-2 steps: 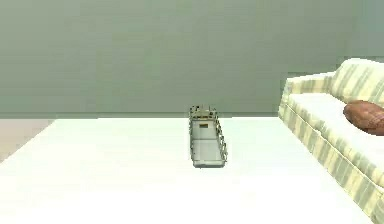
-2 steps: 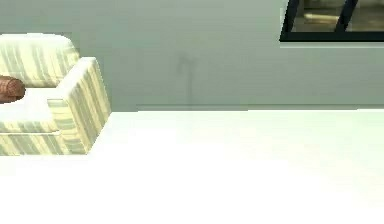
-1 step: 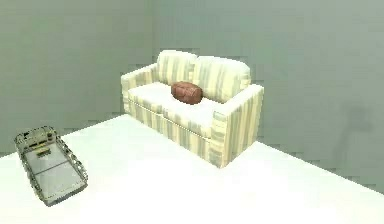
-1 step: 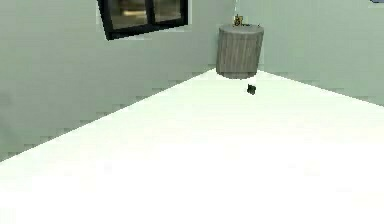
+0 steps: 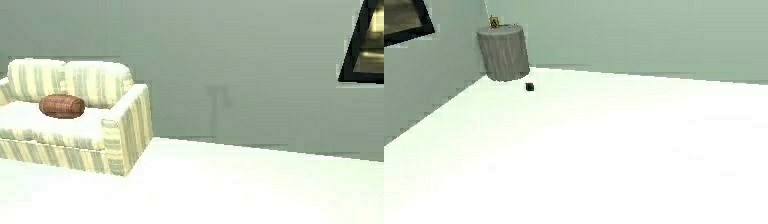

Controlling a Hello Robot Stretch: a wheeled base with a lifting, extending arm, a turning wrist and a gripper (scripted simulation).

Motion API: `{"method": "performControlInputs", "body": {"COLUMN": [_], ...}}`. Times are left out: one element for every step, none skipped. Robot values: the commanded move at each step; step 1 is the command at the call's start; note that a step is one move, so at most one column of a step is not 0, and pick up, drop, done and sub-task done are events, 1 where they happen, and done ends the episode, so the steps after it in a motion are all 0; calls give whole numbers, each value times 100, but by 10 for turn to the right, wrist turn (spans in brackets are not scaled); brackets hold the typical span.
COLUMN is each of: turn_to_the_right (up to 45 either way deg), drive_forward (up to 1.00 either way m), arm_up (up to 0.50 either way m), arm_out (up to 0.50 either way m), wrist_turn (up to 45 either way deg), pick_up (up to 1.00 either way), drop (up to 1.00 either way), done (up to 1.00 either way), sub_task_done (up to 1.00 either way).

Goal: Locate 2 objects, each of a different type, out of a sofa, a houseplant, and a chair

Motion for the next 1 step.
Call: {"method": "performControlInputs", "body": {"turn_to_the_right": [0], "drive_forward": [100], "arm_up": [0], "arm_out": [0], "wrist_turn": [0], "pick_up": [0], "drop": [0], "done": [0], "sub_task_done": [0]}}
